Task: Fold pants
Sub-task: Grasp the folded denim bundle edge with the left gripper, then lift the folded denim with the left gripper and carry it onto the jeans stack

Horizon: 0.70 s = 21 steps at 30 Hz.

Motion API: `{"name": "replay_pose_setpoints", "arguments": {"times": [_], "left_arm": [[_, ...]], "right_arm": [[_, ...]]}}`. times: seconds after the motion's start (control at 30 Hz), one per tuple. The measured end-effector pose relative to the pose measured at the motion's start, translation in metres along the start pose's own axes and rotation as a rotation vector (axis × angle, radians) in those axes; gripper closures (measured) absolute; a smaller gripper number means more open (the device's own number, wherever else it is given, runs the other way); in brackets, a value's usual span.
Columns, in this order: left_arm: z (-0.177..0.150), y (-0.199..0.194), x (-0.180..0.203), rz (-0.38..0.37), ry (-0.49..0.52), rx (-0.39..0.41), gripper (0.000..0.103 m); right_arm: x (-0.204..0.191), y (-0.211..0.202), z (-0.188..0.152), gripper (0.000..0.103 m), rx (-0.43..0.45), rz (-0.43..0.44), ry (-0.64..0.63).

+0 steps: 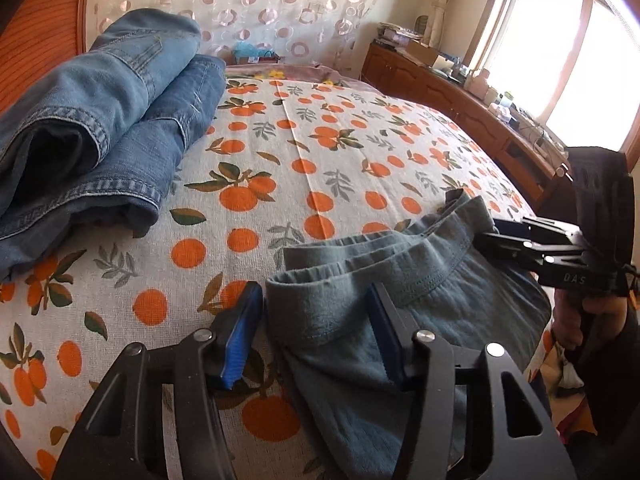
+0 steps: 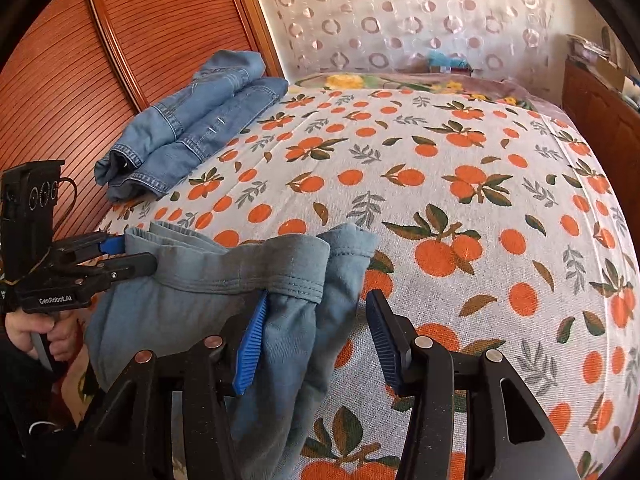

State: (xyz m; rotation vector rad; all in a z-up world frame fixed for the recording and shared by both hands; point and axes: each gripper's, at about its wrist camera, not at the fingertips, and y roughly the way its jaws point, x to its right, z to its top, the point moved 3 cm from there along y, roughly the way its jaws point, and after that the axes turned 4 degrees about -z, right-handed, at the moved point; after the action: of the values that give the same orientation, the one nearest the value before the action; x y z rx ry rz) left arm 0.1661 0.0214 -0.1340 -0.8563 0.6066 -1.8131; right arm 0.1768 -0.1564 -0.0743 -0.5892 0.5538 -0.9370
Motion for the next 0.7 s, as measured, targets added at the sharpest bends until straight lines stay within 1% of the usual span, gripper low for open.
{"name": "replay_pose_setpoints", "arguments": {"times": [0.1, 0.13, 0.2, 0.27, 0.3, 0.37, 0.43, 0.47, 0.53, 0.6, 0.7], "left_arm": [[0.001, 0.001, 0.001, 0.0, 0.003, 0.0, 0.048], [0.001, 0.002, 0.003, -0.004, 0.01, -0.001, 0.052], [0.001, 0.003, 0.004, -0.014, 0.012, -0.001, 0.054], [0.001, 0.004, 0.004, -0.018, 0.012, 0.001, 0.055], [0.002, 0.004, 0.004, -0.023, 0.01, 0.001, 0.057], [0.001, 0.004, 0.006, -0.039, 0.013, -0.001, 0.064], [-0.001, 0.002, 0.01, -0.056, 0.029, 0.0, 0.074], [-0.002, 0.001, 0.013, -0.061, 0.042, -0.002, 0.076], [-0.003, -0.003, 0.016, -0.07, 0.052, 0.007, 0.084], [-0.004, -0.009, 0.019, -0.089, 0.048, 0.022, 0.087], [-0.003, -0.024, 0.026, -0.098, 0.052, 0.058, 0.088]], "right_arm": [[-0.001, 0.001, -0.002, 0.052, 0.008, -0.005, -0.004], [-0.001, 0.001, -0.003, 0.052, 0.009, -0.005, -0.008], [-0.003, 0.001, -0.004, 0.053, 0.009, 0.008, -0.012], [-0.006, 0.001, -0.005, 0.062, 0.008, 0.022, -0.019], [-0.007, 0.001, -0.006, 0.064, 0.007, 0.028, -0.025], [-0.009, 0.003, -0.006, 0.074, 0.008, 0.033, -0.036], [-0.009, 0.002, -0.006, 0.079, 0.014, 0.051, -0.042], [-0.009, 0.001, -0.006, 0.082, 0.018, 0.057, -0.041], [-0.008, -0.002, -0.006, 0.084, 0.034, 0.069, -0.042], [-0.009, -0.008, -0.005, 0.085, 0.06, 0.078, -0.044], [-0.012, -0.023, -0.002, 0.085, 0.115, 0.087, -0.055]]}}
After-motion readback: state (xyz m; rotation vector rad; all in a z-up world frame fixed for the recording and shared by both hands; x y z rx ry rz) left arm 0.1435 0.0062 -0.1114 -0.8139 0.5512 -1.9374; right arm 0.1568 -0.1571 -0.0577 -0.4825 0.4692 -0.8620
